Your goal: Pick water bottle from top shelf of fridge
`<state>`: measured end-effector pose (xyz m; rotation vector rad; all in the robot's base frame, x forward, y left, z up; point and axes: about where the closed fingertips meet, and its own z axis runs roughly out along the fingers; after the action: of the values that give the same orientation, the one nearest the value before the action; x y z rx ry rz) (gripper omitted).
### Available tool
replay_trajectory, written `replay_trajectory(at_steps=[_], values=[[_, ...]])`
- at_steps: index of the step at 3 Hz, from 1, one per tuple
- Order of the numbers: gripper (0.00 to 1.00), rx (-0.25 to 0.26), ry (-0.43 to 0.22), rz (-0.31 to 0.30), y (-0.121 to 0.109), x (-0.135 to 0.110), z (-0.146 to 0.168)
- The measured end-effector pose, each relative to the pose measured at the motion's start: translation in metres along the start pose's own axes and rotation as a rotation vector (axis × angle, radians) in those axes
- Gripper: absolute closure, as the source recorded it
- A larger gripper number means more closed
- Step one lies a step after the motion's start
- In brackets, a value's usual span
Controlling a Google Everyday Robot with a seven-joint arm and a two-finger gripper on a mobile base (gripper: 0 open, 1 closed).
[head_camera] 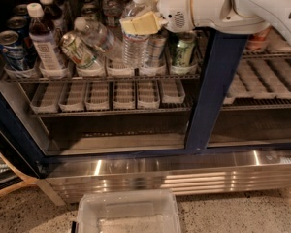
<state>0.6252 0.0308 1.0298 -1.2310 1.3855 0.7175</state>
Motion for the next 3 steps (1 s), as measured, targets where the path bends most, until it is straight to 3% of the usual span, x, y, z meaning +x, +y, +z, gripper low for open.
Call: replay_trajectory(at_steps=[3], values=[[1.0, -0.005, -0.01, -0.013, 0.0063, 0.0009, -0.0017]])
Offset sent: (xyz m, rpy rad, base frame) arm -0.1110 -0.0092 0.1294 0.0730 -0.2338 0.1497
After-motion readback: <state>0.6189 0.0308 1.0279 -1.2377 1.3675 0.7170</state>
